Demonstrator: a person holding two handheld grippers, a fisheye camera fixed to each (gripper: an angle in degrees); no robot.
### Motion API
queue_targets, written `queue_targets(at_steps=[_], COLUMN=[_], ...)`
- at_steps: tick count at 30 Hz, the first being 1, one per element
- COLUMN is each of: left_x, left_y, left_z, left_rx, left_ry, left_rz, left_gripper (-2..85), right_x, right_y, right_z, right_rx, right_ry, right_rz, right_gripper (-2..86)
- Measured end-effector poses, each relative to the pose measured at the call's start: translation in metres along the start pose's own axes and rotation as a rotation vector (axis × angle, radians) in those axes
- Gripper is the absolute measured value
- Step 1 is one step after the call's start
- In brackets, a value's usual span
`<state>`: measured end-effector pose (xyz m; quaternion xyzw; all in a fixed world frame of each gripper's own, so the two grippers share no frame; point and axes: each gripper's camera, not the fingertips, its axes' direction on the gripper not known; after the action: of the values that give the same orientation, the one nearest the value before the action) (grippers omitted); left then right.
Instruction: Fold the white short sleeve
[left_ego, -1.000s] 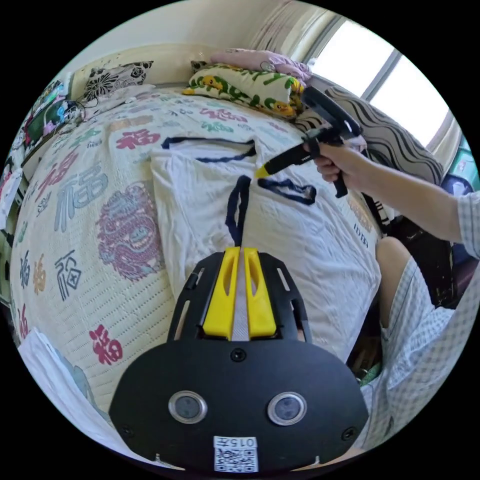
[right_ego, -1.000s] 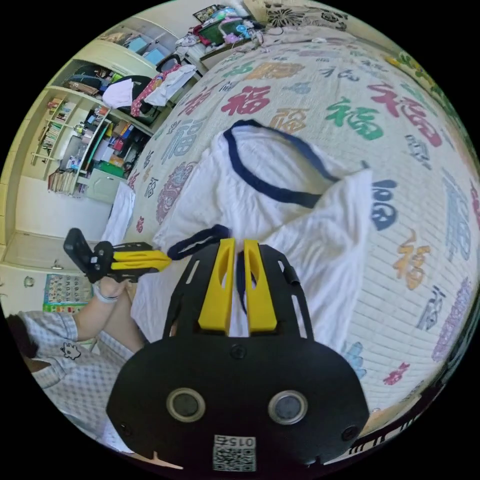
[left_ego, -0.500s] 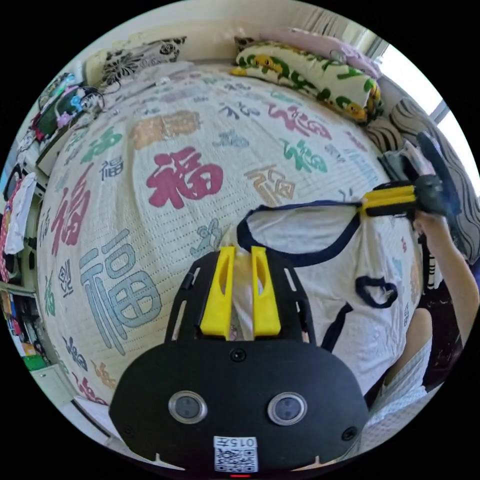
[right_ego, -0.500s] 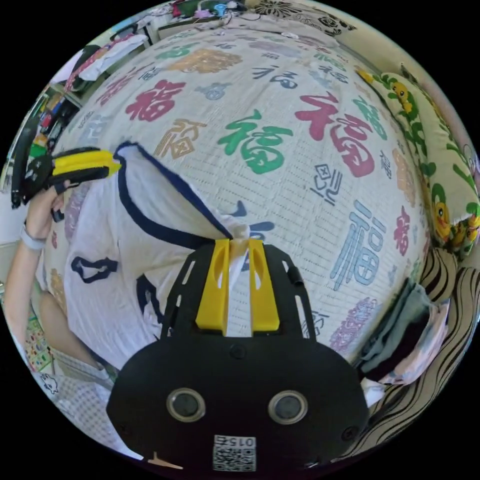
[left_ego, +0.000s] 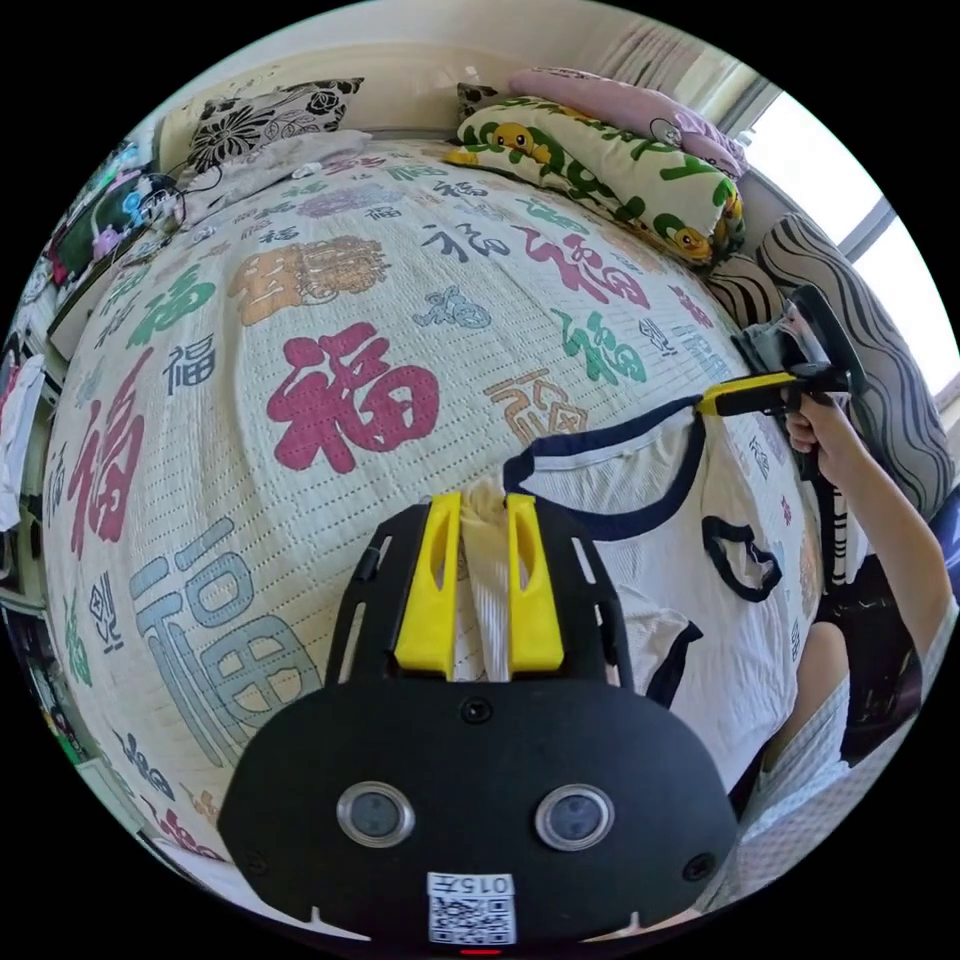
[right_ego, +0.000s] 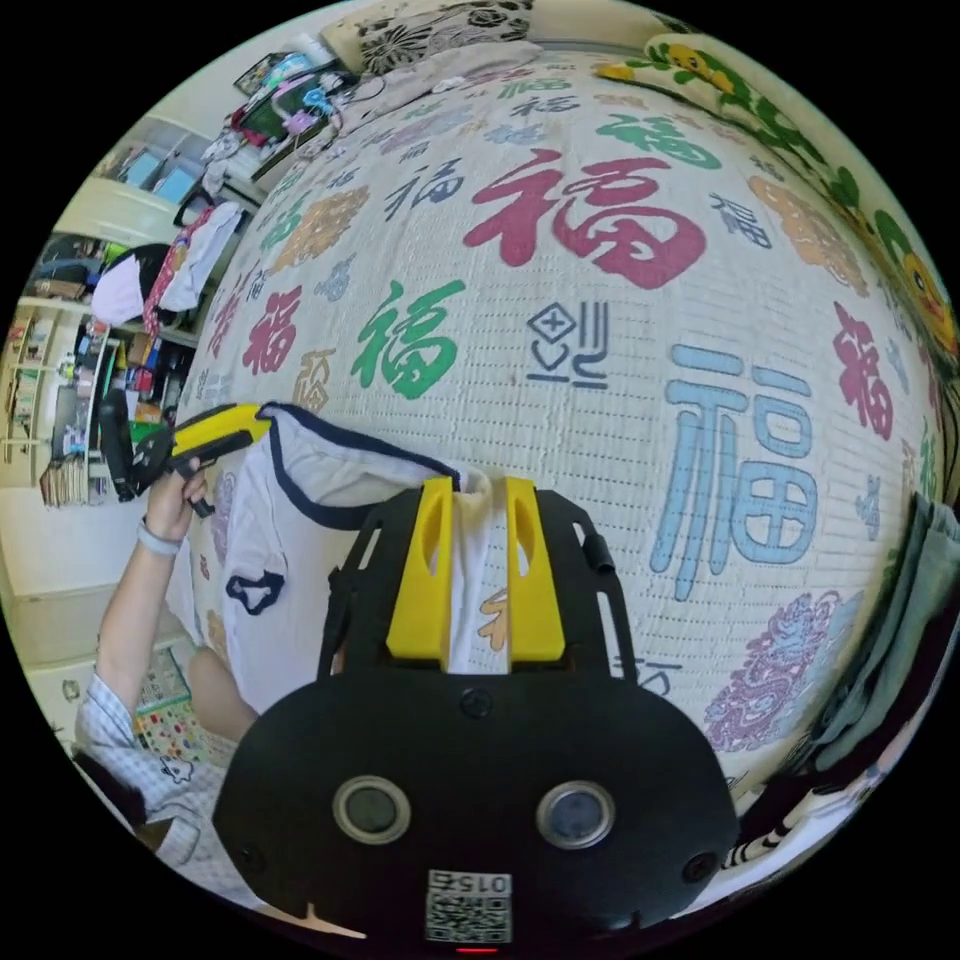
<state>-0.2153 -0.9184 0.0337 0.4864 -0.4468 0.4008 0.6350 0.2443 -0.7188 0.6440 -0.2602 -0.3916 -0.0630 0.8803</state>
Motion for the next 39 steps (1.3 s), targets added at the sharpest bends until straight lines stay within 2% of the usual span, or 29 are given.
queue_targets(at_steps=[2,4,6,11,16,19,25,29,33,39], left_x=[0.0,0.002,0.005,0.016,0.048,0.07,0.147,0.212,0.276,0.346], left_y=[0.001,0.001,0.0,-0.004,0.015,0.045,0.164,0.26,0.334,0.393], left_z=[0.003,-0.002,-0.024,-0.07,-0.084,-0.096,-0.144,-0.161,-0.146,-0.119], left_rx=[-0.019,-0.015,0.049,0.174,0.16,0.161,0.168,0.072,-0.068,-0.234], left_ry=[0.047,0.048,-0.015,0.005,-0.018,0.028,0.146,0.21,0.167,0.046], left_rz=[-0.027,-0.057,-0.076,-0.09,-0.022,0.023,0.233,0.348,0.428,0.519], left_gripper=[1.3,0.5,0.0,-0.2,-0.2,-0.1,-0.1,-0.1,-0.2,-0.1], right_x=[-0.009,-0.011,-0.009,-0.01,-0.018,-0.026,-0.064,-0.092,-0.111,-0.137], right_y=[0.006,0.009,0.015,0.034,0.066,0.099,0.22,0.319,0.392,0.441], right_z=[0.0,-0.006,-0.028,-0.071,-0.078,-0.083,-0.089,-0.064,-0.01,0.041], right_rx=[0.001,-0.003,0.076,0.198,0.171,0.177,0.155,0.071,-0.039,-0.124], right_ry=[0.092,0.081,0.046,0.036,0.025,-0.018,-0.083,-0.134,-0.134,-0.063], right_rz=[-0.03,-0.026,0.007,0.008,-0.027,-0.069,-0.261,-0.319,-0.297,-0.318], right_gripper=[6.1,3.0,1.5,0.5,0.6,0.6,0.6,0.6,0.6,0.9])
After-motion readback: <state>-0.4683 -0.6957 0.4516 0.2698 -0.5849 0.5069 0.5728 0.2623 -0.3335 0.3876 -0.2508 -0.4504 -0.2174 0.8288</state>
